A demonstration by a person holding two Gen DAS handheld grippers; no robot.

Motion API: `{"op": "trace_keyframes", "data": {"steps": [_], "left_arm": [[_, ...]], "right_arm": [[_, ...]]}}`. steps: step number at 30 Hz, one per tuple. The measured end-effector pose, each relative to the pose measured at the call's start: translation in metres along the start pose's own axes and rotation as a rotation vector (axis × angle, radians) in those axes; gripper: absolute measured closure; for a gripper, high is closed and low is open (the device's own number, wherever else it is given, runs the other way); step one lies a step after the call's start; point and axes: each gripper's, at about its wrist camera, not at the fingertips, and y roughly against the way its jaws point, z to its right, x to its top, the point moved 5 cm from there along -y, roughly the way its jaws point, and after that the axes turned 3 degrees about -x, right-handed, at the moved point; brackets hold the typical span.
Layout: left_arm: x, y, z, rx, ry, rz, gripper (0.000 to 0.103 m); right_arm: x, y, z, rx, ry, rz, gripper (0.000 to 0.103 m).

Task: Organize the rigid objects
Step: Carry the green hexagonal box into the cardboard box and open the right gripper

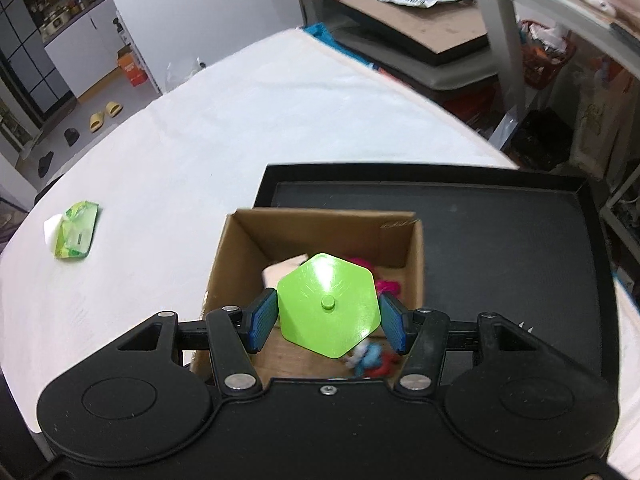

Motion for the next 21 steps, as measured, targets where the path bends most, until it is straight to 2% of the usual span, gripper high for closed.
{"op": "trace_keyframes", "data": {"steps": [6,21], "left_arm": [[-0.001,0.001,-0.003,-0.003,0.005,0.003,0.084],[0.001,-0.001,-0.011,-0.038,0.048,-0.014,0.084]], "right_arm": [[-0.011,-0.015,-0.013,0.024,-0.015,-0.045,0.049],[-0.024,-0.04,-0.031,0.053,-0.055,-0.127,0.048]]}}
